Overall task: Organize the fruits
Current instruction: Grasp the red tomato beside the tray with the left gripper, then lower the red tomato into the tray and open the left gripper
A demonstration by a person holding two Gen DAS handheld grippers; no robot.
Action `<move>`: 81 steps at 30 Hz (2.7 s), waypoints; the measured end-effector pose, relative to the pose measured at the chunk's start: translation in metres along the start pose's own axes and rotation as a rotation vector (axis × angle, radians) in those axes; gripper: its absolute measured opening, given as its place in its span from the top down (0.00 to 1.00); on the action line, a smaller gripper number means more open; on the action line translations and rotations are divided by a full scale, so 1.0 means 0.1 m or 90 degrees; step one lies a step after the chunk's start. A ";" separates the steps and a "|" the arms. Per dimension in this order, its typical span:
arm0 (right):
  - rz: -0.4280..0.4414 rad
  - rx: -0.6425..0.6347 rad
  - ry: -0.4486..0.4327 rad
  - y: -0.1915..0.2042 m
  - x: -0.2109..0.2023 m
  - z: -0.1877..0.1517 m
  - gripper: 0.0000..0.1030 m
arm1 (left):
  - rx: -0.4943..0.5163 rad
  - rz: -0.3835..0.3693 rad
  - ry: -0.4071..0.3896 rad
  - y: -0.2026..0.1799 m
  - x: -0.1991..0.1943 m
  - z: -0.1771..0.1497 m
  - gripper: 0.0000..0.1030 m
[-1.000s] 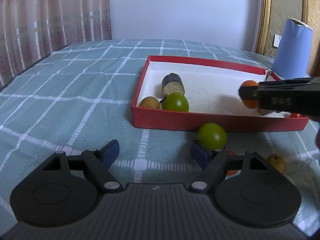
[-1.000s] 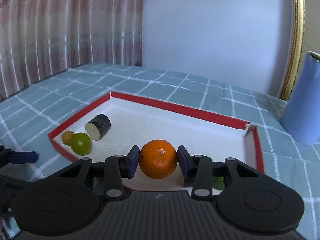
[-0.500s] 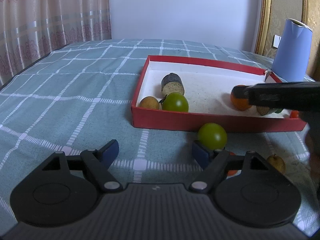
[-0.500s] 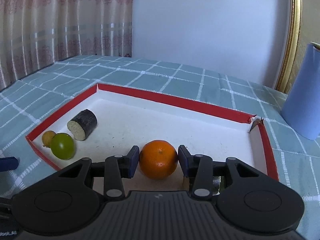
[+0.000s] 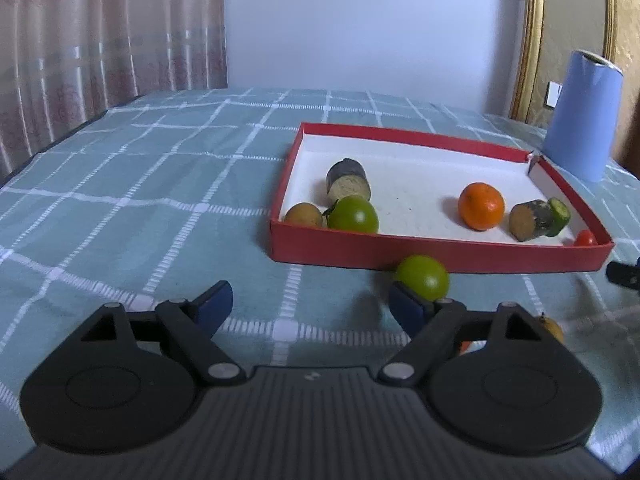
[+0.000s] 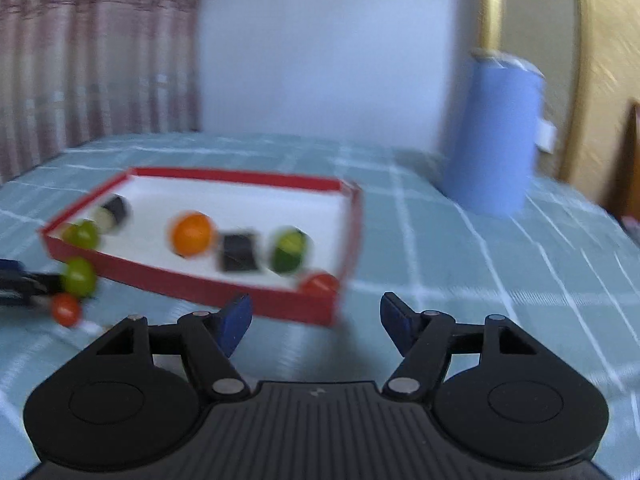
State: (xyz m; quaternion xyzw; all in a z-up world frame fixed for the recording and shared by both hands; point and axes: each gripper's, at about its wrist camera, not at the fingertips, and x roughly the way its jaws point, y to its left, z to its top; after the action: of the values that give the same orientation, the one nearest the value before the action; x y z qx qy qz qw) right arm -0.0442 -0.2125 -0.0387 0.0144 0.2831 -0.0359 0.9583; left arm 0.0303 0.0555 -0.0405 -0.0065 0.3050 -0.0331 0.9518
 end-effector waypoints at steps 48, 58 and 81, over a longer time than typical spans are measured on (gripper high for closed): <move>0.016 0.060 0.045 -0.20 0.18 -0.08 0.23 | 0.060 -0.126 -0.060 -0.44 -0.47 0.10 0.79; 0.018 0.062 0.044 -0.20 0.18 -0.08 0.23 | 0.080 -0.063 -0.065 -0.54 0.02 0.49 0.79; 0.015 0.057 0.046 -0.19 0.19 -0.08 0.23 | 0.075 -0.023 -0.009 -0.59 0.67 0.59 0.79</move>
State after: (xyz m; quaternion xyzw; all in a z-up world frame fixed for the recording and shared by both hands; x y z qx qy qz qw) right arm -0.0344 -0.2322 -0.0556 0.0615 0.3151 -0.0370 0.9463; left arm 0.1155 -0.0082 -0.0298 0.0437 0.2956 -0.0685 0.9518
